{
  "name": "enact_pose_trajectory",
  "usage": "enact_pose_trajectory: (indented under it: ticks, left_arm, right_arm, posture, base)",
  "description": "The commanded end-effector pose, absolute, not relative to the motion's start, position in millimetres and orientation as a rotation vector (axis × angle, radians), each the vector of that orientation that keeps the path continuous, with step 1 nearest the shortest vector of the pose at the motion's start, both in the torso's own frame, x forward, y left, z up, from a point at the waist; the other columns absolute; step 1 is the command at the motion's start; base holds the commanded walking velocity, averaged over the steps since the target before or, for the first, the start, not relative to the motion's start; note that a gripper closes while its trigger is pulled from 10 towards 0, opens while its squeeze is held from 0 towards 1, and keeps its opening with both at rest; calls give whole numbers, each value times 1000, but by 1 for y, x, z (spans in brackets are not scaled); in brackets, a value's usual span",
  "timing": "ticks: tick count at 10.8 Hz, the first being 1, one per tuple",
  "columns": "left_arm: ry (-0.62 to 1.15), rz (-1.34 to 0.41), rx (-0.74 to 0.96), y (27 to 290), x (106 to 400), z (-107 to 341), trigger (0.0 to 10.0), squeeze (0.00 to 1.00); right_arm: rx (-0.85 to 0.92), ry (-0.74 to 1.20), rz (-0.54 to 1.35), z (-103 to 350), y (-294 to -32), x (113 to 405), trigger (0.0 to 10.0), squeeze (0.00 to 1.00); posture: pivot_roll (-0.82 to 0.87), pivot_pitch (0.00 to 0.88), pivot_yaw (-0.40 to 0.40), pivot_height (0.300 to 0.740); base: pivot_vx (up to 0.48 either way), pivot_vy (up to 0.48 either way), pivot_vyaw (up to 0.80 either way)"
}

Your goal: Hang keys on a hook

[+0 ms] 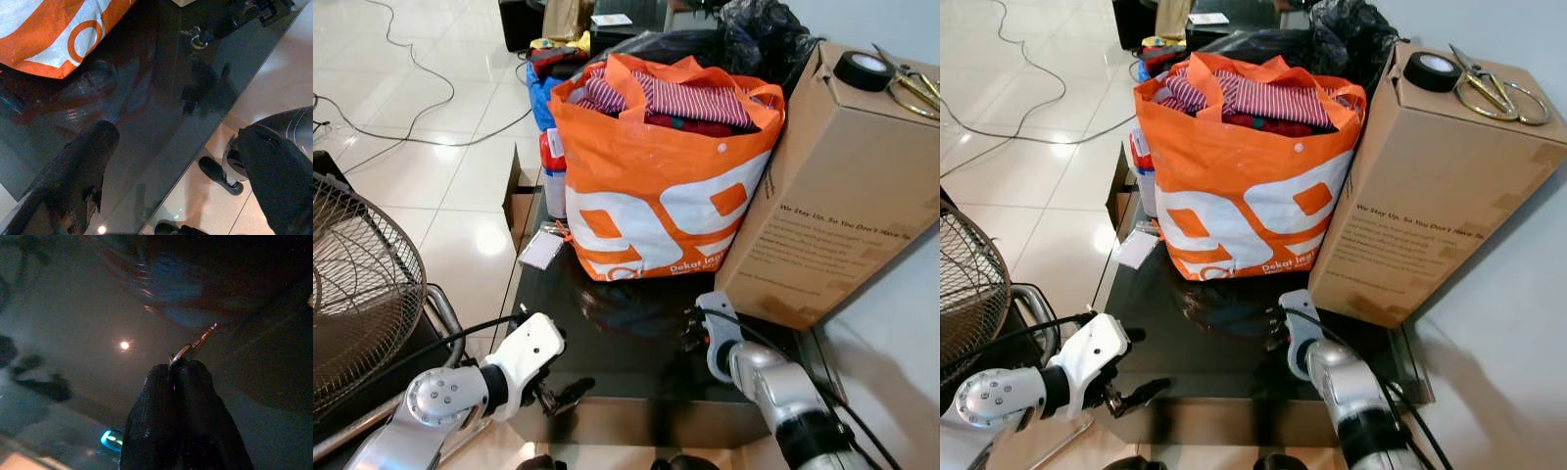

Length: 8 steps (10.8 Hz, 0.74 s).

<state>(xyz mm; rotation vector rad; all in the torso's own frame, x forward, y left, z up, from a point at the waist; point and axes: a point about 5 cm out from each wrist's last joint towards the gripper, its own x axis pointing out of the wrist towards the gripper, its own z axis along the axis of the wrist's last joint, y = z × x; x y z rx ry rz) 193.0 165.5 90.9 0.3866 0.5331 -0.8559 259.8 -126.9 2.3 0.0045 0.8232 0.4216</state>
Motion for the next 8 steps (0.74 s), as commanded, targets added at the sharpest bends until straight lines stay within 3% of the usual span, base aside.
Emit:
enact_pose_trajectory:
  ticks: [1,3,5,8]
  left_arm:
    - [533,-864,397,164,193,89,10000,0]
    - [532,-866,398,164,193,89,10000,0]
    - [532,-869,397,164,194,89,10000,0]
    - [533,-872,394,163,193,89,10000,0]
  right_arm:
    - [12,804,443,9,-129,260,0,0]
    - [110,785,470,16,-124,259,0,0]
    - [326,794,493,24,-117,256,0,0]
    - [410,826,397,22,-120,255,0,0]
  posture:
    - [-25,44,-61,740]
    - [-26,44,-59,740]
    - [-24,45,-59,740]
    - [-26,46,-59,740]
  base:
    - [0,0,0]
    - [0,0,0]
    - [0,0,0]
    - [0,0,0]
